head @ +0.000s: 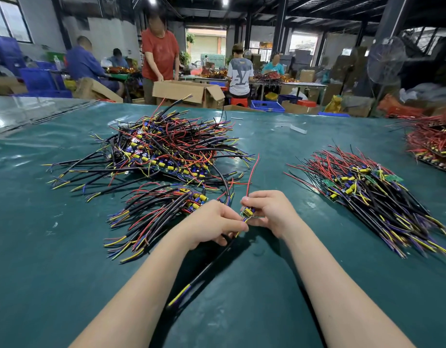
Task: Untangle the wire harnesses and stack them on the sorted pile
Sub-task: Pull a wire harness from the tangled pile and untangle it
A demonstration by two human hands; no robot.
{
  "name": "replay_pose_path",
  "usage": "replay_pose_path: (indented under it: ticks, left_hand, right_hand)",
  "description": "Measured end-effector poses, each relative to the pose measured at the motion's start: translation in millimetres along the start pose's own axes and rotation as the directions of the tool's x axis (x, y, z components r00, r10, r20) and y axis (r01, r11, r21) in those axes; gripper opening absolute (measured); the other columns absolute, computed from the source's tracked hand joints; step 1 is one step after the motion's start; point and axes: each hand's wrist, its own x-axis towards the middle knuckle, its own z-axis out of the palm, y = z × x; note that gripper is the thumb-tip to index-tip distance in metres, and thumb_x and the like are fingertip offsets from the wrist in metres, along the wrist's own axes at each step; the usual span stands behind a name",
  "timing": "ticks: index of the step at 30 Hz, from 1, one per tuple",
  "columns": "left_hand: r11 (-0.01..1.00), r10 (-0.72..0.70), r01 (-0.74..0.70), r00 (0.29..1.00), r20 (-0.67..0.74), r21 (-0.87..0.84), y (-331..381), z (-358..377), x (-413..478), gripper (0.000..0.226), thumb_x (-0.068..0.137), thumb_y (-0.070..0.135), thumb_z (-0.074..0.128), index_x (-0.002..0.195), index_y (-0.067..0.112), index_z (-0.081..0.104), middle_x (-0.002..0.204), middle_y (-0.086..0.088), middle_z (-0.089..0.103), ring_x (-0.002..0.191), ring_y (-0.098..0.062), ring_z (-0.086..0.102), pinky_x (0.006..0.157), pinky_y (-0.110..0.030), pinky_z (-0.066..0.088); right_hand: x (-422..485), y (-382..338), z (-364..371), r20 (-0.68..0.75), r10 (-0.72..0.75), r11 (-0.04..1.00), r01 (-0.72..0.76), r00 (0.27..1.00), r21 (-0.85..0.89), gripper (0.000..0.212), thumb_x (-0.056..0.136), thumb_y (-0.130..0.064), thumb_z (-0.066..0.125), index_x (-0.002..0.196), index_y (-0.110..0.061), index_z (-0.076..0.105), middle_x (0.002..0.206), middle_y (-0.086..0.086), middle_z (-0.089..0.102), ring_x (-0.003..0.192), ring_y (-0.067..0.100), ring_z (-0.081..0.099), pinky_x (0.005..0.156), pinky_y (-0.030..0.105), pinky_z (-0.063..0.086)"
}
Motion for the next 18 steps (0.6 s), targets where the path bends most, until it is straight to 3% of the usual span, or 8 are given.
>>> replay_pose_path:
  ticks: [4, 8, 13, 15, 18]
  left_hand:
    - [0.999, 0.041, -0.041, 0.999, -0.002, -0.014, 1.9, -2.6, -0.9, 0.021, 0.083, 0.011, 0.064, 0.064, 0.019, 0.069, 0.045, 0.012, 0.047, 0.045, 0.001, 0.043, 0.044, -0.012, 0.039]
    - [0.998, 0.057, -0.057, 0.998, -0.003, -0.004, 2.3, -0.9, -1.4, 0.019, 0.083, 0.012, 0.066, 0.066, 0.021, 0.071, 0.047, 0.012, 0.05, 0.045, 0.002, 0.043, 0.043, -0.012, 0.038]
    - [0.998, 0.067, -0.067, 0.998, 0.005, -0.005, 4.7, 6.9, -0.8, 0.017, 0.082, 0.012, 0.067, 0.068, 0.021, 0.071, 0.054, 0.006, 0.054, 0.047, -0.002, 0.043, 0.042, -0.012, 0.035]
    - [0.998, 0.063, -0.063, 0.998, 0.014, -0.002, 4.4, 8.5, -0.8, 0.016, 0.083, 0.012, 0.066, 0.07, 0.02, 0.071, 0.061, 0.0, 0.055, 0.05, -0.003, 0.044, 0.042, -0.012, 0.036]
    - [0.999, 0.042, -0.041, 0.999, 0.033, -0.023, 3.0, 9.7, -1.9, 0.024, 0.083, 0.013, 0.066, 0.063, 0.026, 0.071, 0.054, 0.008, 0.056, 0.047, 0.001, 0.045, 0.042, -0.012, 0.036]
  right_hand:
    - [-0.3, -5.3, -9.2, 0.023, -0.001, 1.0, 0.002, 1.0, -0.027, 0.016, 0.084, -0.004, 0.063, 0.068, -0.01, 0.062, 0.059, -0.001, 0.063, 0.045, 0.007, 0.058, 0.04, 0.018, 0.046]
    - [0.0, -5.1, -15.9, 0.031, 0.033, 0.996, -0.03, 0.999, -0.083, 0.022, 0.084, -0.006, 0.063, 0.063, -0.011, 0.061, 0.051, -0.005, 0.061, 0.043, 0.006, 0.052, 0.038, 0.015, 0.041]
    - [8.0, -3.3, -26.2, -0.094, 0.049, 0.997, -0.053, 0.994, -0.048, 0.029, 0.091, -0.005, 0.051, 0.062, -0.01, 0.052, 0.043, -0.004, 0.043, 0.043, 0.007, 0.033, 0.035, 0.012, 0.025]
    - [11.3, -1.1, -22.9, -0.143, 0.027, 0.995, -0.04, 0.989, -0.087, 0.033, 0.092, -0.005, 0.048, 0.06, -0.01, 0.049, 0.048, -0.001, 0.039, 0.039, 0.007, 0.03, 0.034, 0.012, 0.022]
    - [14.5, 3.3, -19.6, -0.242, -0.061, 0.979, 0.011, 0.968, -0.204, 0.032, 0.091, -0.003, 0.045, 0.06, -0.01, 0.045, 0.054, 0.002, 0.036, 0.047, 0.013, 0.029, 0.039, 0.015, 0.022]
